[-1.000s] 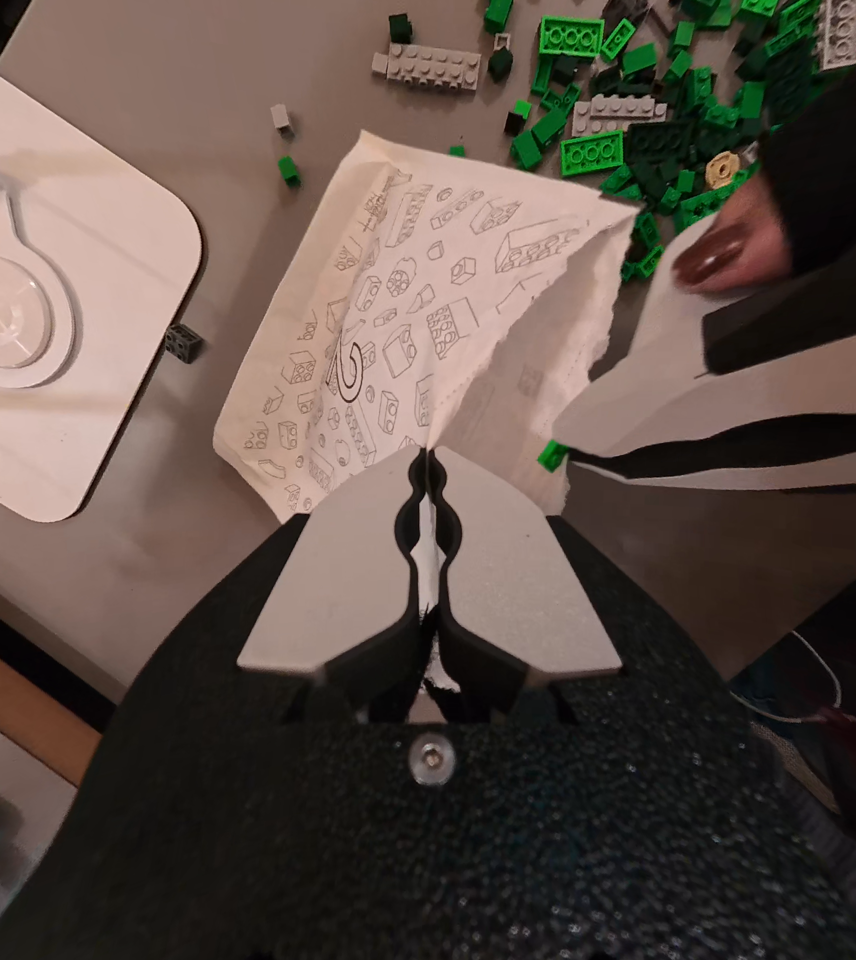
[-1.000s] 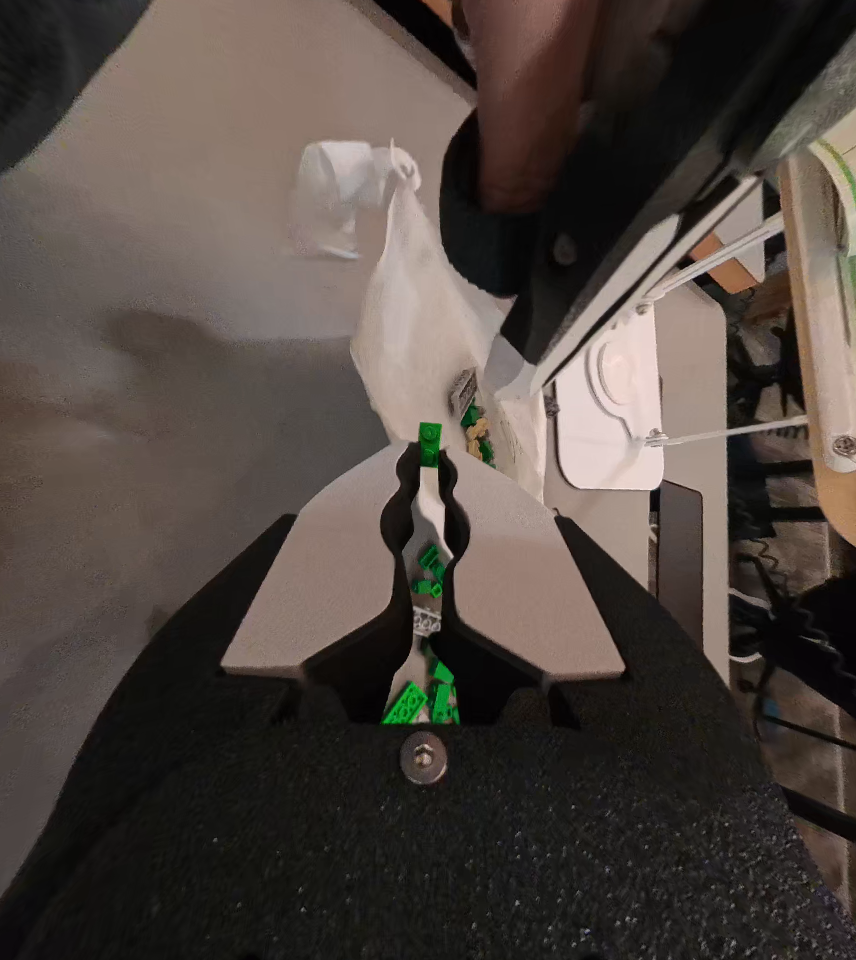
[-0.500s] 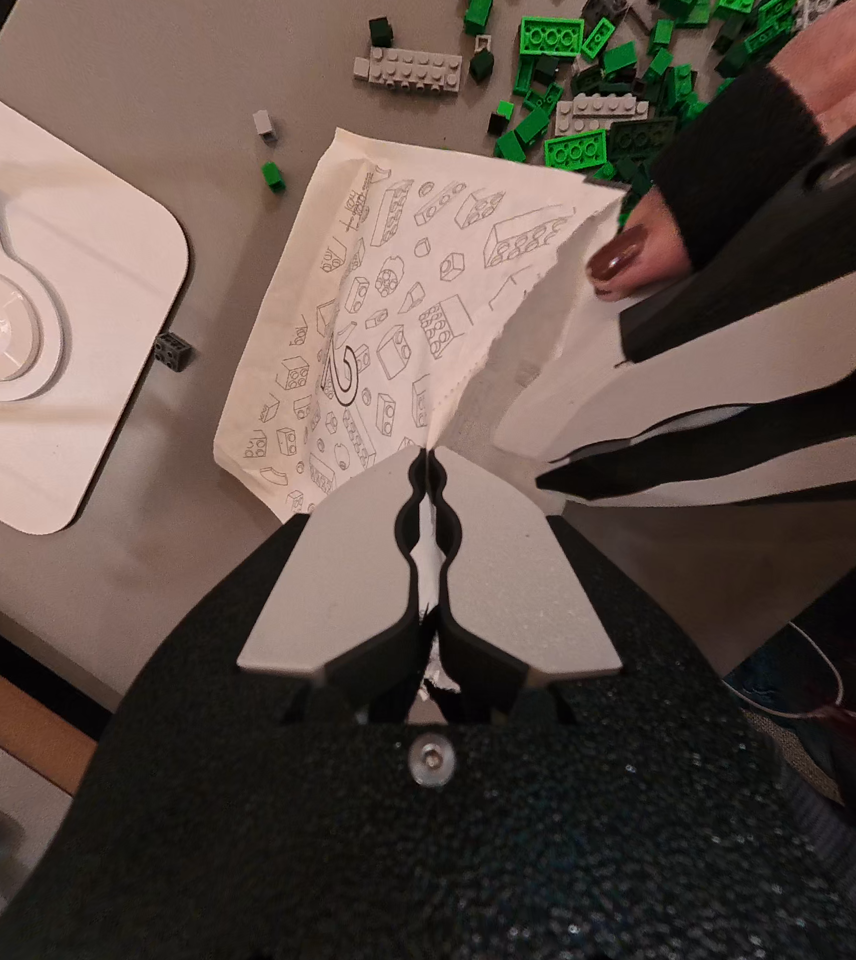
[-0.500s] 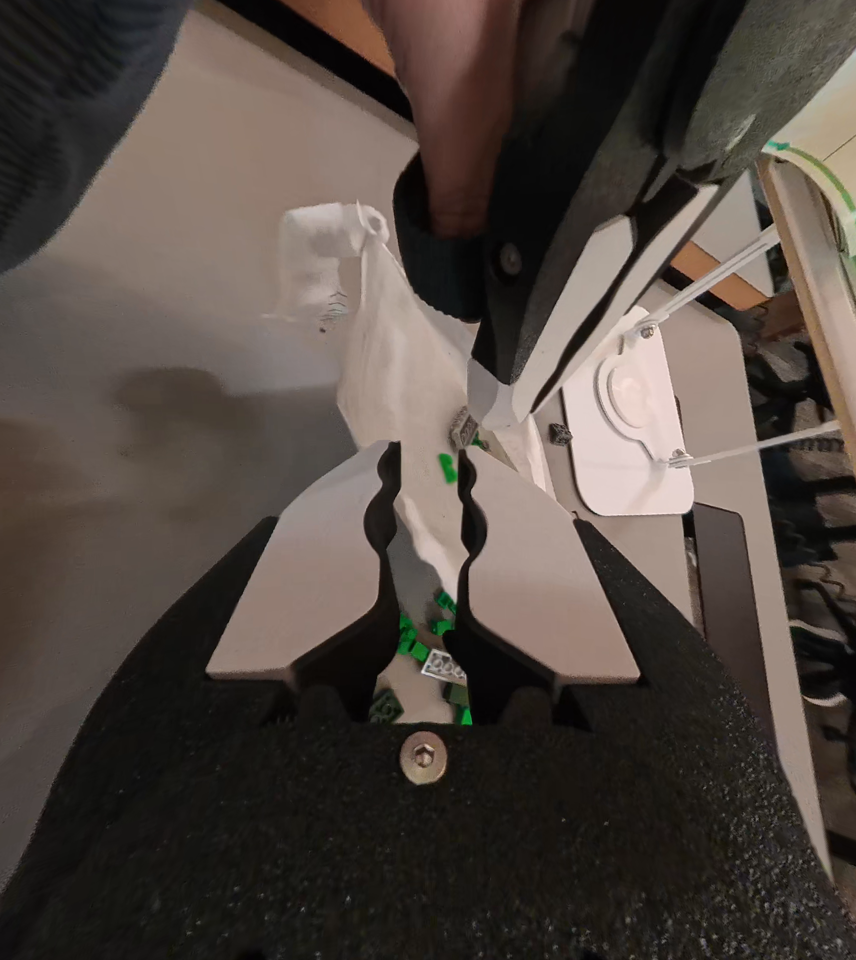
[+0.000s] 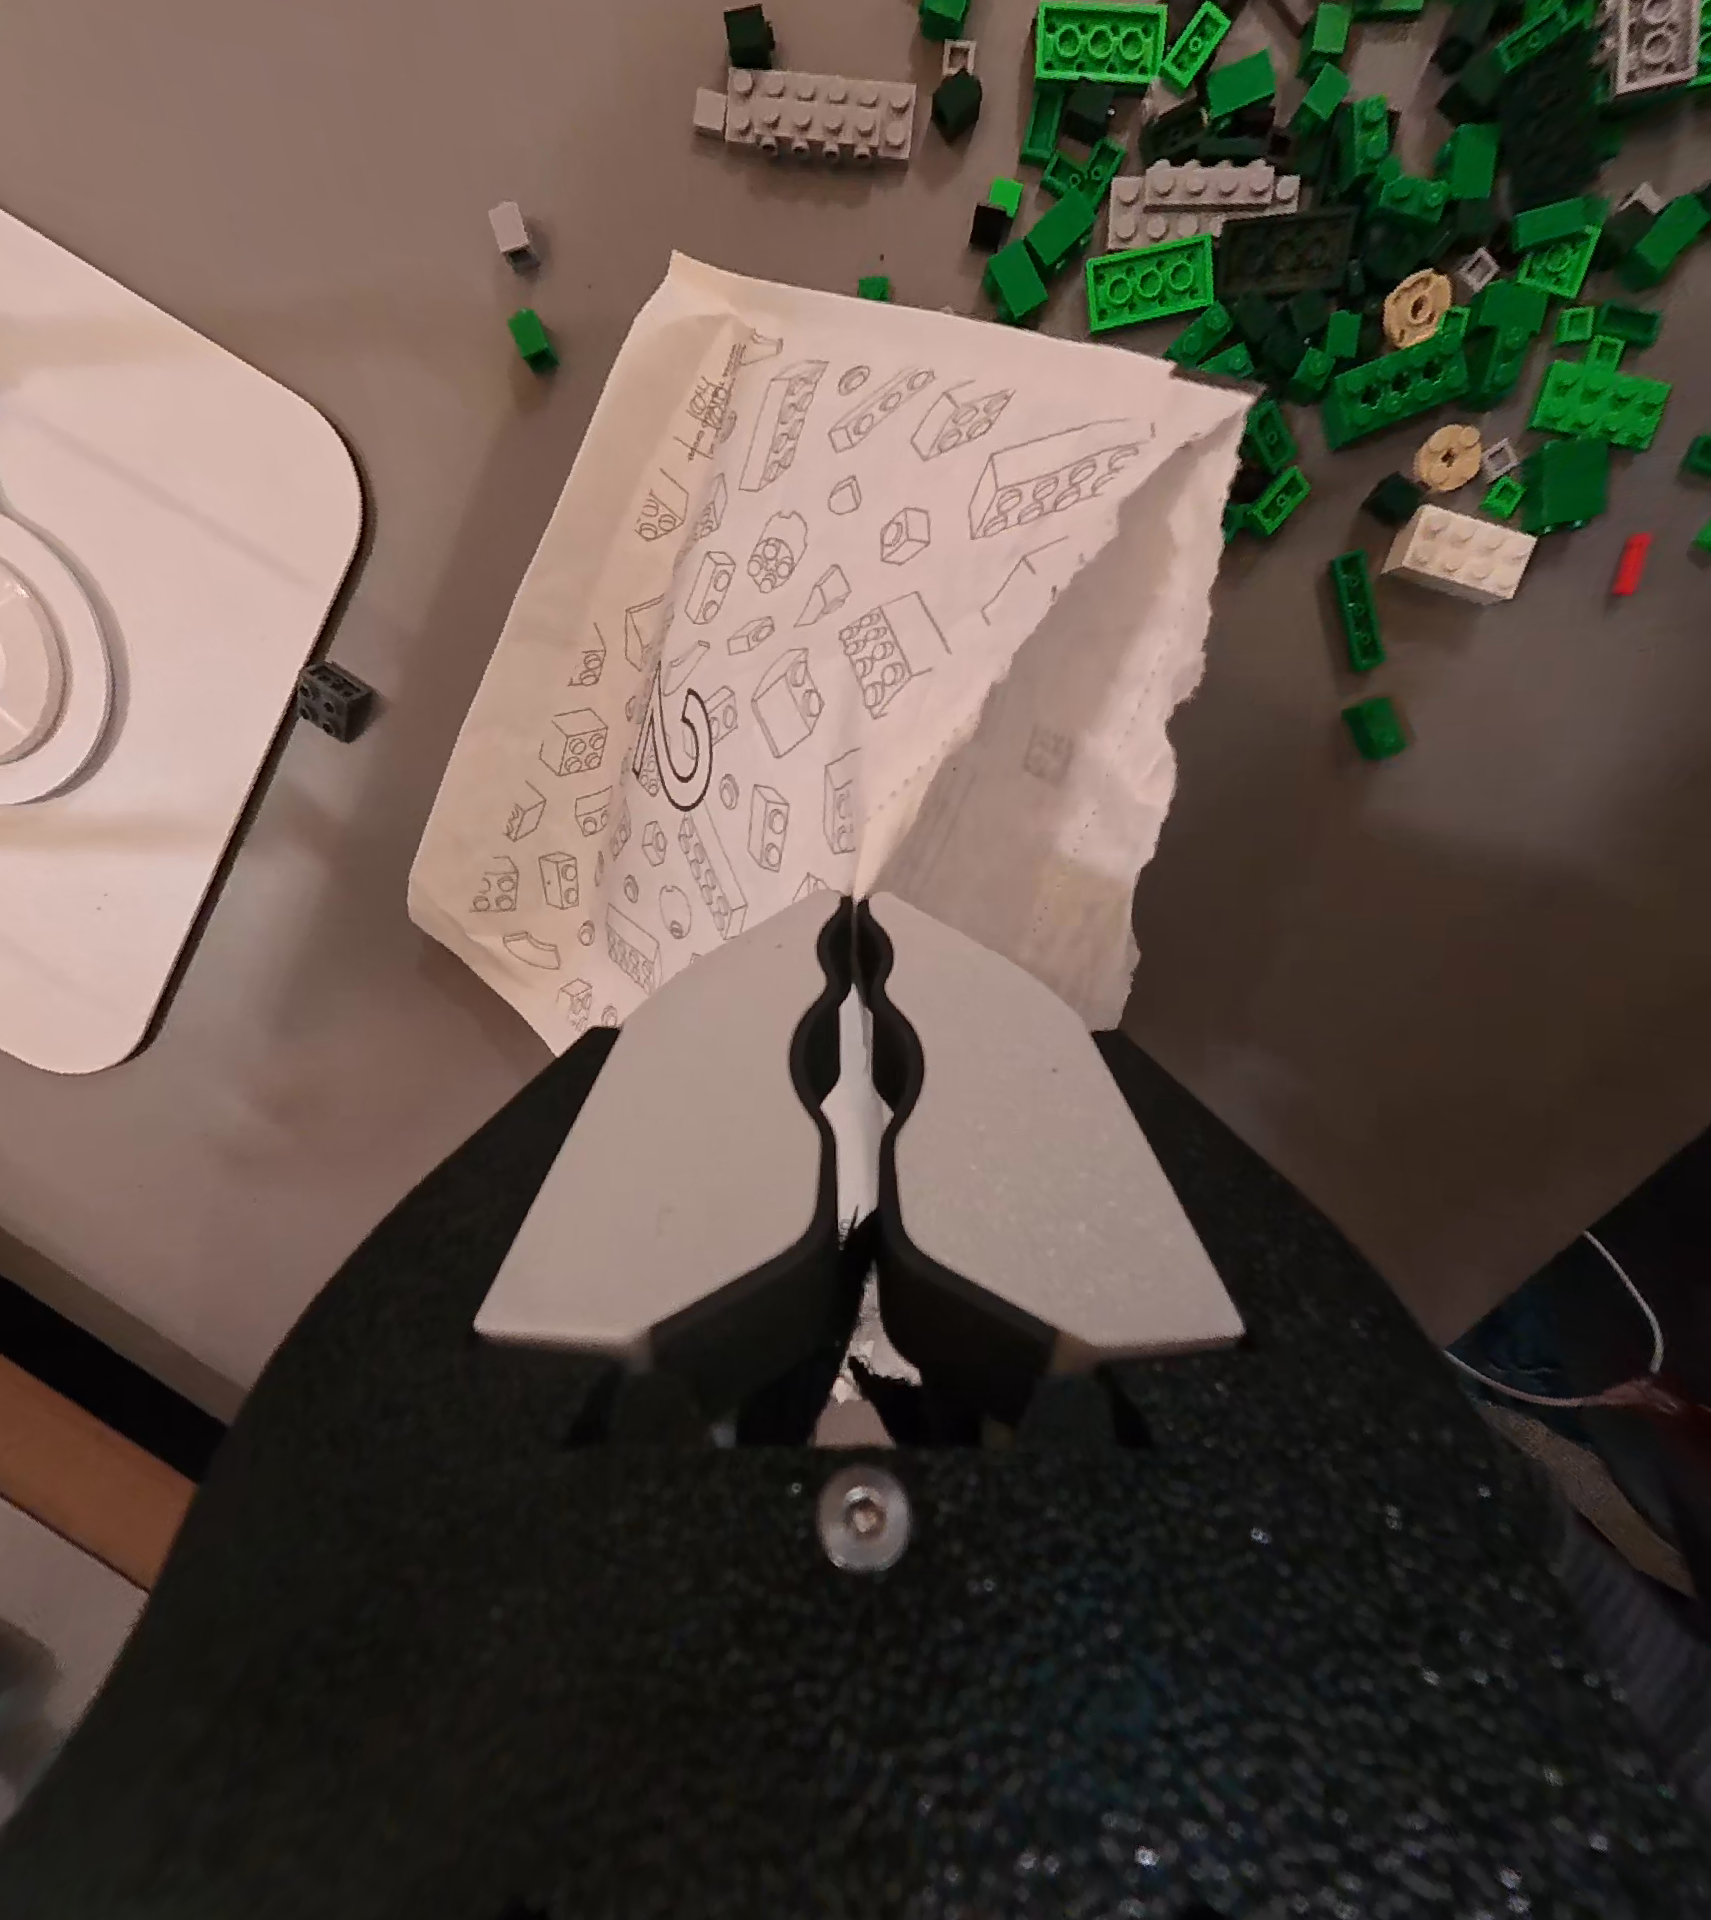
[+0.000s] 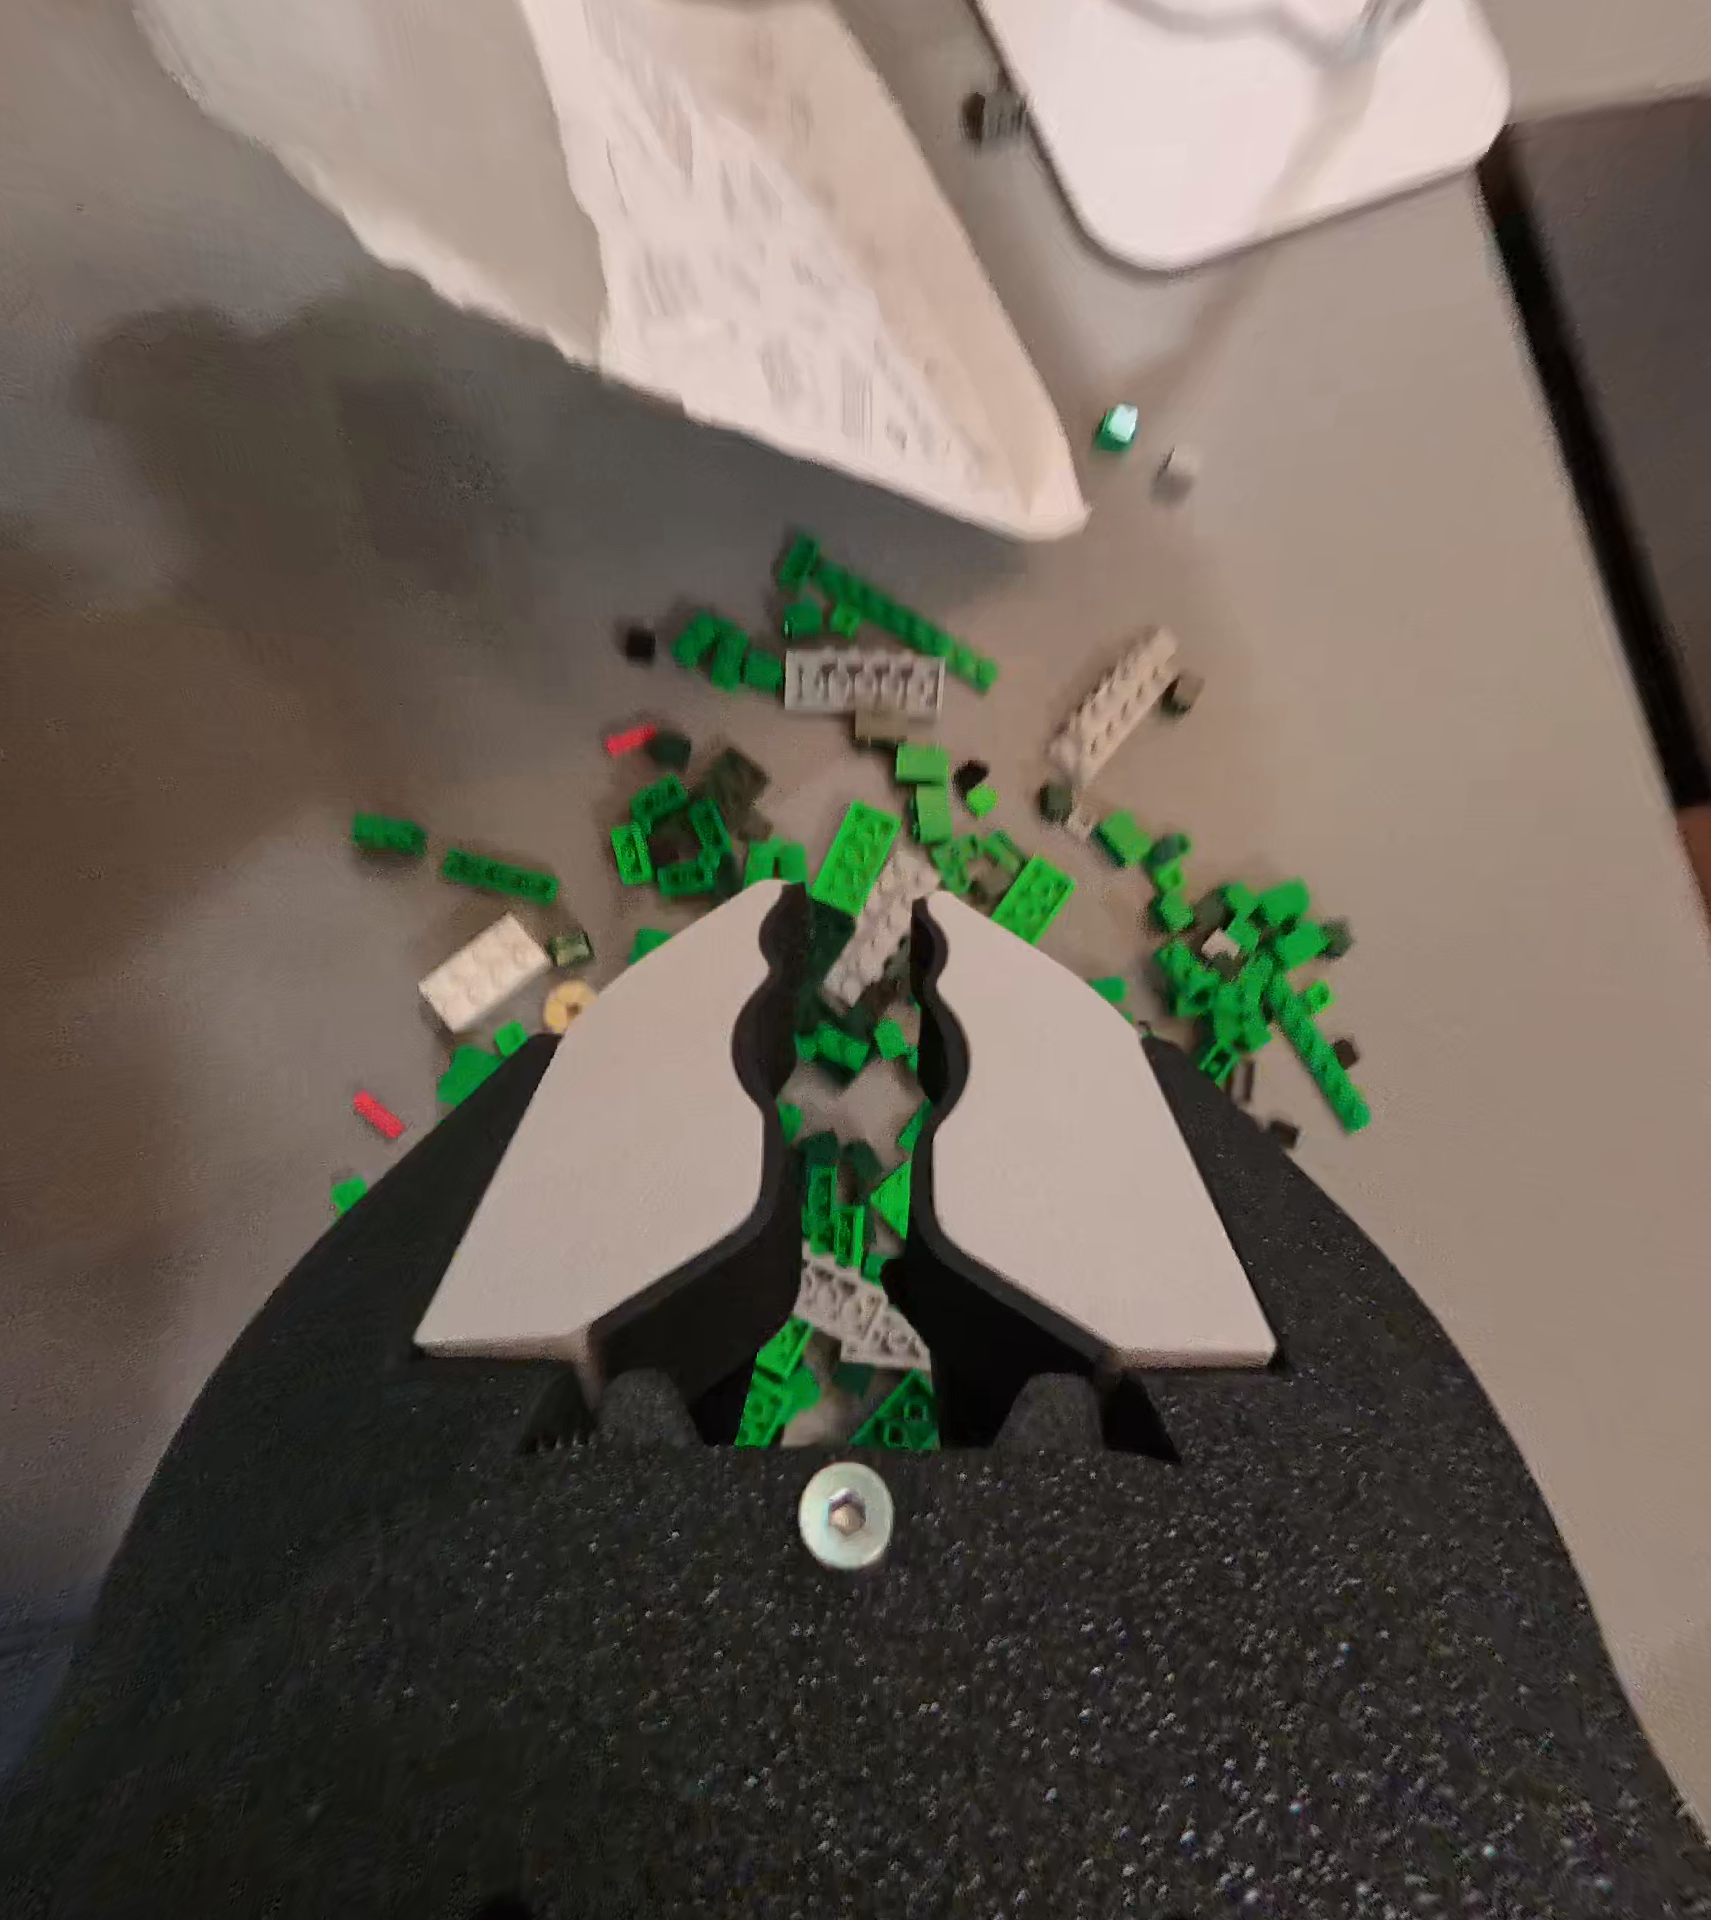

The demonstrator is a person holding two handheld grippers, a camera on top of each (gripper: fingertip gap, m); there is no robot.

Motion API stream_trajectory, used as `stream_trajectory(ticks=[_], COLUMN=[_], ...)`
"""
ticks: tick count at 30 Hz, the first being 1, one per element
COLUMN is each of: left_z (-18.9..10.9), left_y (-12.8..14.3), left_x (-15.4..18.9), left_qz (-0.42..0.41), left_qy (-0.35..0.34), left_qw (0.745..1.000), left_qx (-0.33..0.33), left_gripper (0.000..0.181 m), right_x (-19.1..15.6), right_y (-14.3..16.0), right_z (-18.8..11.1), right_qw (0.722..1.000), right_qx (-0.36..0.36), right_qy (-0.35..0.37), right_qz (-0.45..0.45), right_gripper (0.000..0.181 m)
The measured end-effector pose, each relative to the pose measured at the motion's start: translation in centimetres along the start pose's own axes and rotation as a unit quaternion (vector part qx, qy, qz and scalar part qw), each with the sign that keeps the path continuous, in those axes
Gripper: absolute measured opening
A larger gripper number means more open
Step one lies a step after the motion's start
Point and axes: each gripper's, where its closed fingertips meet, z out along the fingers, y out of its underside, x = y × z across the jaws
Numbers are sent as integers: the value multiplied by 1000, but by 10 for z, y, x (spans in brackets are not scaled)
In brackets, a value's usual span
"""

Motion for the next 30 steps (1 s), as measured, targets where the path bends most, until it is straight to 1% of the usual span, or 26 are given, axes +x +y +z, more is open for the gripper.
stream_trajectory(ticks=[2,5,7,8,10,12,14,17,19,21,22,23,24,25,27,28,30], left_z=[1,0,0,-1,-1,-2,-2,-3,-3,-2,-2,-2,-1,-1,-1,-2,-2], left_y=[0,-1,-1,-1,0,0,1,1,0,0,0,0,0,0,0,0,0], left_x=[1,2,2,2,2,2,2,3,4,5,6,6,7,7,7,7,6], left_qz=[4,8,9,9,8,7,7,8,10,13,14,16,17,18,18,17,16], left_qy=[-1,0,2,4,4,5,6,7,7,8,8,8,8,9,9,9,9], left_qw=[1000,1000,1000,1000,1000,1000,1000,1000,1000,1000,1000,1000,1000,1000,1000,1000,1000], left_qx=[-2,-2,1,2,4,6,5,8,8,5,4,3,1,1,1,3,5], left_gripper=[0,0,0,0,0,0,0,0,0,0,0,0,0,0,0,0,0], right_x=[-3,-12,-21,-30,-57,-82,-96,-105,-108,-106,-105,-106,-106,-108,-111,-112,-111], right_y=[11,17,18,17,15,21,31,37,36,42,43,42,43,43,30,17,-20], right_z=[4,6,7,10,23,43,61,74,78,83,84,85,85,84,79,73,54], right_qw=[999,999,999,998,995,990,986,977,973,968,965,964,960,958,963,969,976], right_qx=[-29,-46,-41,-30,-16,-28,-50,-71,-79,-119,-137,-147,-158,-163,-141,-109,-14], right_qy=[-14,-27,-31,-44,-90,-123,-130,-124,-133,-134,-137,-138,-142,-149,-154,-149,-119], right_qz=[4,-4,-9,-17,-43,-57,-94,-157,-170,-177,-175,-175,-181,-183,-169,-166,-182], right_gripper=[19,19,19,19,19,25,28,30,30,31,24,13,8,8,8,8,8])
